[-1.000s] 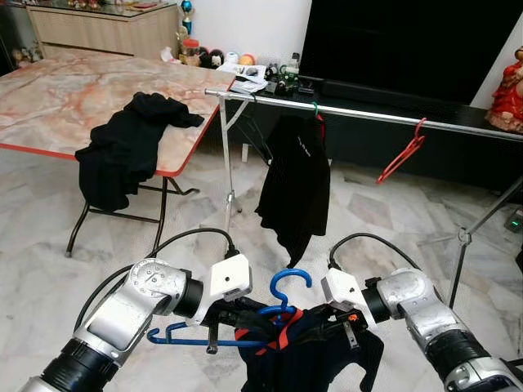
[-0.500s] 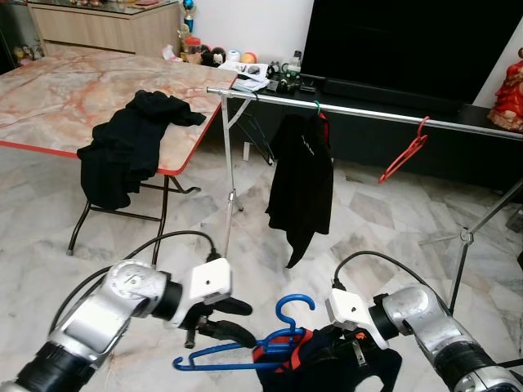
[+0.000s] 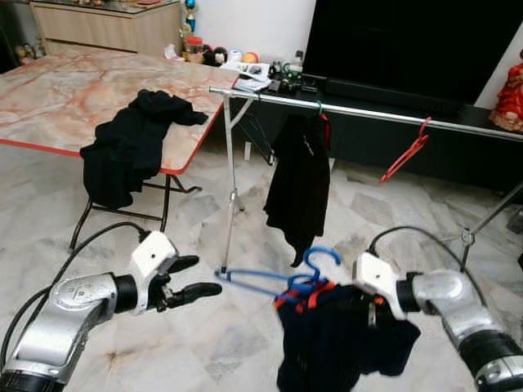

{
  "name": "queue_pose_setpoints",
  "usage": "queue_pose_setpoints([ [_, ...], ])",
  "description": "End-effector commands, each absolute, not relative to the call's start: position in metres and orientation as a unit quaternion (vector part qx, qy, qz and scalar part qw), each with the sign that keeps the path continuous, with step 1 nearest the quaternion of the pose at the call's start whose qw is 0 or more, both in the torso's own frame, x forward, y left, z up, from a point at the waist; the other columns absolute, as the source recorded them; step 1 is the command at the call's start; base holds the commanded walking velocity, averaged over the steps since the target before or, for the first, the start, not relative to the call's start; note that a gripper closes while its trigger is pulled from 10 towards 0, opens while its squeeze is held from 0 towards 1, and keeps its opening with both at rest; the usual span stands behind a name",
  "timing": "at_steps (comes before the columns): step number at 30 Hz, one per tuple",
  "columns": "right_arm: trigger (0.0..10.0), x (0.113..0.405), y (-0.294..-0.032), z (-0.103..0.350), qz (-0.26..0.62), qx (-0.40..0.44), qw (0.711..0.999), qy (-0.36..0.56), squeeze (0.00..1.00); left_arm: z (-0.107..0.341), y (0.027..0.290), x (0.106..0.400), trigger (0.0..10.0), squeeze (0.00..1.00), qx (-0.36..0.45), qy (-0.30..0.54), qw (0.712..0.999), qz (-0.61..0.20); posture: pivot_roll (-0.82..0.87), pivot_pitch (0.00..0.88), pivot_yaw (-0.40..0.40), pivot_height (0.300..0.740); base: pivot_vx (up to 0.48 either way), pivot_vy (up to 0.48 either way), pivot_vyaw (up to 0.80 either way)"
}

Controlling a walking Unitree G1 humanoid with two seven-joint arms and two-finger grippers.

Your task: Hang hanger

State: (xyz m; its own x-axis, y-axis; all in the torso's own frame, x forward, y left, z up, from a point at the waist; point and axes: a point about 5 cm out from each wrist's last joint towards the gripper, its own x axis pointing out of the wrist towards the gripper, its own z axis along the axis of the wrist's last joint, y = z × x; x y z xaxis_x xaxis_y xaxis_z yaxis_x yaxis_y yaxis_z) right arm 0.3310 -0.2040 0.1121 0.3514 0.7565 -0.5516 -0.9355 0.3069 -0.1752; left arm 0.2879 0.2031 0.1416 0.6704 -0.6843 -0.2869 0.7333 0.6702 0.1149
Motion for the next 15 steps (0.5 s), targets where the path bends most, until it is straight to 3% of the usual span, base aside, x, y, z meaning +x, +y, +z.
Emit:
queue_pose_setpoints([
  [1,0.0,0.339,-0.206,0.132,0.528,-0.247,0.799,0.147,0.00,0.139,0.205,0.287,10.0,1.00,0.097,0.108,0.914,-0.378,0.11,0.010,-0.116,0.740,0.000,0.000,0.00],
  [2,0.0,0.344,-0.197,0.148,0.535,-0.251,0.799,0.112,0.00,0.121,0.201,0.284,10.0,0.21,0.064,0.130,0.918,-0.369,0.11,0.009,-0.116,0.740,0.000,0.000,0.00],
  [3,0.0,0.346,-0.191,0.156,0.540,-0.253,0.797,0.092,0.00,0.109,0.195,0.280,10.0,0.00,0.054,0.147,0.912,-0.378,0.11,0.010,-0.116,0.740,0.000,0.000,0.00],
  [15,0.0,0.348,-0.175,0.186,0.559,-0.252,0.789,0.030,0.00,0.079,0.177,0.291,10.0,0.00,-0.015,0.150,0.933,-0.328,0.10,0.002,-0.125,0.740,0.000,0.000,0.00],
])
